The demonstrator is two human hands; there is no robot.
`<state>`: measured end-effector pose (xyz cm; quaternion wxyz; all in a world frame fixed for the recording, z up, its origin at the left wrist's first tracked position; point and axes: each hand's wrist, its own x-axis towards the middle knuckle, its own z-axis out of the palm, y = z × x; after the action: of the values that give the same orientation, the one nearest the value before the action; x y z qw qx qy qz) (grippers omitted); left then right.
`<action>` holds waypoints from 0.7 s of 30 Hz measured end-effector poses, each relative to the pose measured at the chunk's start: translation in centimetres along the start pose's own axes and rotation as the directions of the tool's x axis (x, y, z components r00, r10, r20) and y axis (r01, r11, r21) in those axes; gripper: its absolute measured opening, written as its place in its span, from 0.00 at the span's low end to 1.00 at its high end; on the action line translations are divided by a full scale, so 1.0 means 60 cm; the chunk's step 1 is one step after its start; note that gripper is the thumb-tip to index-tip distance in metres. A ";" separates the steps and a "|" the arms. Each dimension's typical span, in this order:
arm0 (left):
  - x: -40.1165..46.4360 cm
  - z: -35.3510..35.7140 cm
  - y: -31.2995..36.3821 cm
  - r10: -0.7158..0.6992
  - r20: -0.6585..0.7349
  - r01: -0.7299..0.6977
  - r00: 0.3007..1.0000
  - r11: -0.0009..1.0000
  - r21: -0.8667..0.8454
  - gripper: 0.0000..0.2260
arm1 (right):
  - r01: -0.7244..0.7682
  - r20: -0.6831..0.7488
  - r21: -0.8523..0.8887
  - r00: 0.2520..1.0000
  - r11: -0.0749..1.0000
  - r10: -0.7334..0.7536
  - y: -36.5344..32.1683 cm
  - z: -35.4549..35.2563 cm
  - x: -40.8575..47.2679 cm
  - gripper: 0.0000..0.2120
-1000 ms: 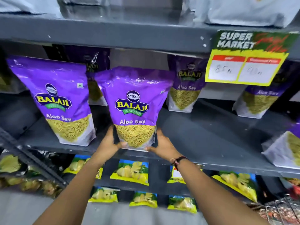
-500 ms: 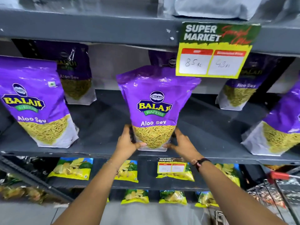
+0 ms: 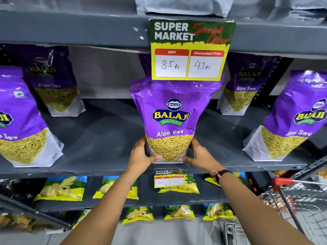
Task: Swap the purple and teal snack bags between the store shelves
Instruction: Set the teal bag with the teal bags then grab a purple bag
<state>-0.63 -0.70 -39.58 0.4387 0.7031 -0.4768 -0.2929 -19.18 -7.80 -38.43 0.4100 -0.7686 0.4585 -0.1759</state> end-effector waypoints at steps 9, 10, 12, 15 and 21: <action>-0.005 -0.004 0.010 -0.009 0.050 0.012 0.999 0.998 -0.056 0.28 | 0.020 -0.047 0.033 0.999 0.999 -0.018 0.005 0.011 0.002 0.31; -0.005 -0.004 0.011 -0.011 0.049 0.013 0.999 0.998 -0.053 0.28 | 0.016 -0.046 0.038 0.999 0.999 -0.014 0.004 0.011 0.002 0.31; -0.007 -0.004 0.011 -0.012 0.040 0.014 0.999 0.999 -0.045 0.28 | 0.013 -0.043 0.038 0.999 0.999 -0.011 0.003 0.012 0.002 0.31; -0.011 -0.006 0.013 0.003 0.037 -0.002 0.999 1.000 -0.018 0.29 | 0.014 -0.023 0.023 1.000 1.000 -0.014 0.005 0.014 0.000 0.34; -0.030 -0.033 0.026 0.145 -0.074 -0.139 0.987 0.987 0.081 0.33 | 0.135 -0.273 0.134 0.957 0.982 -0.094 -0.016 0.000 -0.032 0.43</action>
<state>-0.31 1.40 -37.32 0.4503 0.6946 -0.5185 -0.2144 -19.65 -5.95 -37.45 0.3911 -0.7300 0.4492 -0.3352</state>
